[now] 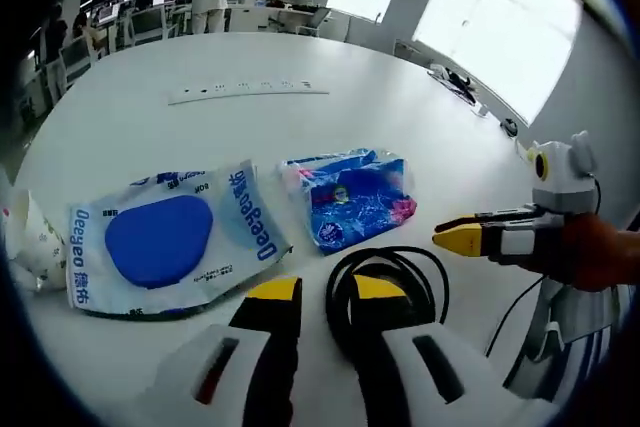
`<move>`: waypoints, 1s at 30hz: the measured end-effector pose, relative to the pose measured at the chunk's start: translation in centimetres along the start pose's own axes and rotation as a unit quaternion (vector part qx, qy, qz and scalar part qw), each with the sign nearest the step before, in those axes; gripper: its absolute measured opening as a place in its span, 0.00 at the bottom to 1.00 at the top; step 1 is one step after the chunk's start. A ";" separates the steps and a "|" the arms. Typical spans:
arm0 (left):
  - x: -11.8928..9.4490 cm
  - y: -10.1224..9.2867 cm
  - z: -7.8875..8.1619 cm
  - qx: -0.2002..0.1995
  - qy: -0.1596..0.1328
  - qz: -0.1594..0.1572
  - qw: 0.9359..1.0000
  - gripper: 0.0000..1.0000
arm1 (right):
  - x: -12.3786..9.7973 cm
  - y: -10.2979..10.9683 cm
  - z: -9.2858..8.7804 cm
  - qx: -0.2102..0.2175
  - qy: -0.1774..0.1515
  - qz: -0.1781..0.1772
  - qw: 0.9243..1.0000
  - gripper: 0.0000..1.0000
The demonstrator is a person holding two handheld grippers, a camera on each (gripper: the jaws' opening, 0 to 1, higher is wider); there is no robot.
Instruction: Arrange the tabletop items into an orderly group along one side of the table until the central work area is clear of visible clutter.
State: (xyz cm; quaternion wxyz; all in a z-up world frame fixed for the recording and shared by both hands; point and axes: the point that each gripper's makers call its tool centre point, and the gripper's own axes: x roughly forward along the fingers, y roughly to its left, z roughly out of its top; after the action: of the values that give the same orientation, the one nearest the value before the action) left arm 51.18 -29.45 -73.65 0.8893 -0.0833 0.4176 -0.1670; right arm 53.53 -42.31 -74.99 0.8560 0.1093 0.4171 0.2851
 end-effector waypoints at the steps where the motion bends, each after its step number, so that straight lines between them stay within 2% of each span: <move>1: 0.1 -0.1 -0.2 0.000 0.003 -0.002 1.000 0.17 | 0.0 0.2 -0.2 0.000 0.001 0.002 1.000 0.18; 20: 0.2 -1.0 -2.4 0.008 0.027 -0.006 1.000 0.17 | -1.0 1.6 -1.9 0.011 -0.012 0.008 1.000 0.16; 30: 0.4 -1.1 -3.6 0.006 0.037 -0.004 0.999 0.15 | -1.9 1.9 -2.2 0.020 -0.020 0.011 1.000 0.17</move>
State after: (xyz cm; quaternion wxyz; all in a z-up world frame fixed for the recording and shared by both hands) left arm 48.41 -30.69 -75.90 0.8731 -0.0739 0.4486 -0.1762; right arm 50.16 -42.01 -74.33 0.8586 0.1369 0.4040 0.2843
